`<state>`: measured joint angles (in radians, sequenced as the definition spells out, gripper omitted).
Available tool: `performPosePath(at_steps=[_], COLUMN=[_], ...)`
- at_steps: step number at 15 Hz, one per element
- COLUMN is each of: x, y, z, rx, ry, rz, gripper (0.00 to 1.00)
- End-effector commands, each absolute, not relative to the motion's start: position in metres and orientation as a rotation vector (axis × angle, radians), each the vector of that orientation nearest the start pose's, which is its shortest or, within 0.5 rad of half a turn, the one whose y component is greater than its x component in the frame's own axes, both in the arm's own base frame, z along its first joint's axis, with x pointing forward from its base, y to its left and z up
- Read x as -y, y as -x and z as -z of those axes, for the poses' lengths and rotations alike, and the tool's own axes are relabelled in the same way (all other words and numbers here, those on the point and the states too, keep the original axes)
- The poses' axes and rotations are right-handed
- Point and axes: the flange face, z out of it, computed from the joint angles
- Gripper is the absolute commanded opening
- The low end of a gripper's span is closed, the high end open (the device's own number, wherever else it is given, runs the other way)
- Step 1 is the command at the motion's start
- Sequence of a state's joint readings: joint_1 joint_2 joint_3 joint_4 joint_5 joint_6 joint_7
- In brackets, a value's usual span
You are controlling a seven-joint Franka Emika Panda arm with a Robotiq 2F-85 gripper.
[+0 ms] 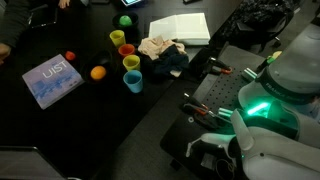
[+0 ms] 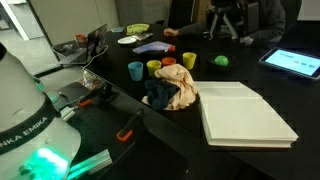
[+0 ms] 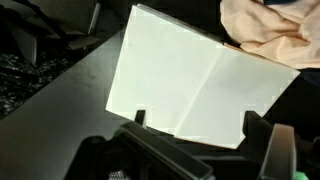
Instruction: Flip the pages of the open book.
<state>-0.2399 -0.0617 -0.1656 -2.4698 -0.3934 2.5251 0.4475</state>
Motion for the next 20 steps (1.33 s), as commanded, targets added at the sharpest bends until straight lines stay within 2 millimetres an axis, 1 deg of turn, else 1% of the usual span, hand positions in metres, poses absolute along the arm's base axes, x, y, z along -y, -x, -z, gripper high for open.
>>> performPosePath(at_steps=[1,4,6,7,8,9,11,17,18,20], x=[0.211,0.225,0.227,0.227,0.224,0.226,0.225,0.225,0.230,0.247], y=[-0.430,-0.419,-0.414,-0.413,-0.414,-0.414,-0.415,-0.415,-0.415,-0.414], z=[-0.302,-0.279,-0.266,-0.262,-0.263,-0.262,-0.258,-0.259,-0.251,-0.239], rx=[-1.062,-1.160,-1.160,-1.161,-1.135,-1.156,-1.153,-1.151,-1.173,-1.319], ry=[3.187,3.133,3.114,3.096,3.072,3.106,3.084,3.081,3.039,2.965], rz=[0.236,0.200,0.195,0.213,0.260,0.182,0.209,0.220,0.208,0.199], gripper=[1.00,1.00,1.00,1.00,1.00,1.00,1.00,1.00,1.00,1.00])
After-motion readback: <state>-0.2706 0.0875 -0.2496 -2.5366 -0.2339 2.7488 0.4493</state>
